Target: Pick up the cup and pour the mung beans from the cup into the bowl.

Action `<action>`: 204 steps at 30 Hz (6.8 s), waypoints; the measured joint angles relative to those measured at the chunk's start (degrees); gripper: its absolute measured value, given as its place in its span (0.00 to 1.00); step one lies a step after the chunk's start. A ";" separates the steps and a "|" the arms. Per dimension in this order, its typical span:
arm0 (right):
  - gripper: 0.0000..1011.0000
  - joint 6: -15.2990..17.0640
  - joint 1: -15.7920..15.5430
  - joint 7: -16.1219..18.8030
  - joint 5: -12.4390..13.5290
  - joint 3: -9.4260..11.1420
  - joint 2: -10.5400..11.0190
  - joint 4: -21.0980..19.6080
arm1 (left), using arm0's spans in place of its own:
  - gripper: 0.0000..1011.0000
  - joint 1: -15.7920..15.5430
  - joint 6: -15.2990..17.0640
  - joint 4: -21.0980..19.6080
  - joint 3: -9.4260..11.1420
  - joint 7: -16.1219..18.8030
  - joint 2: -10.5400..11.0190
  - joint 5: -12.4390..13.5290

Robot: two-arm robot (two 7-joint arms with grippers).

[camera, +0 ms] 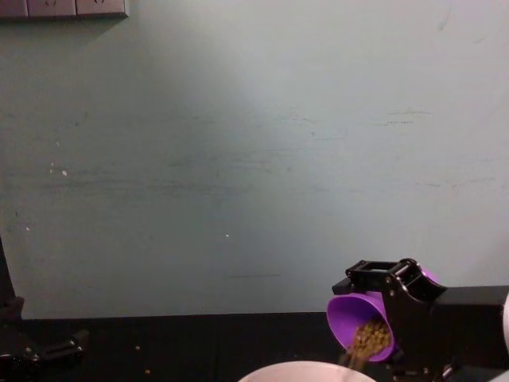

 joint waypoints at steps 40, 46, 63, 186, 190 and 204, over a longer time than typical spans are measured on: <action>0.73 -2.54 0.56 -0.83 -9.68 -1.17 0.50 0.01 | 1.00 0.00 0.00 0.00 0.00 0.00 0.00 0.00; 0.73 -2.17 0.87 -0.91 -11.76 -2.06 0.66 -0.05 | 1.00 0.00 0.00 0.00 0.00 0.00 0.00 0.00; 0.73 -0.76 1.39 -1.92 -16.98 -4.24 1.27 0.03 | 1.00 0.00 0.00 0.00 0.00 0.00 0.00 0.00; 0.99 -18.03 -12.11 8.70 83.83 27.40 -13.62 26.10 | 1.00 0.00 0.00 0.00 0.00 0.00 0.00 0.00; 0.99 -18.05 -12.11 8.70 83.84 27.40 -13.62 26.10 | 1.00 0.00 0.00 0.00 0.00 0.00 0.00 0.00; 0.99 -17.92 -16.77 2.45 83.83 32.27 -13.04 14.02 | 1.00 0.00 0.00 0.00 0.00 0.00 0.00 0.00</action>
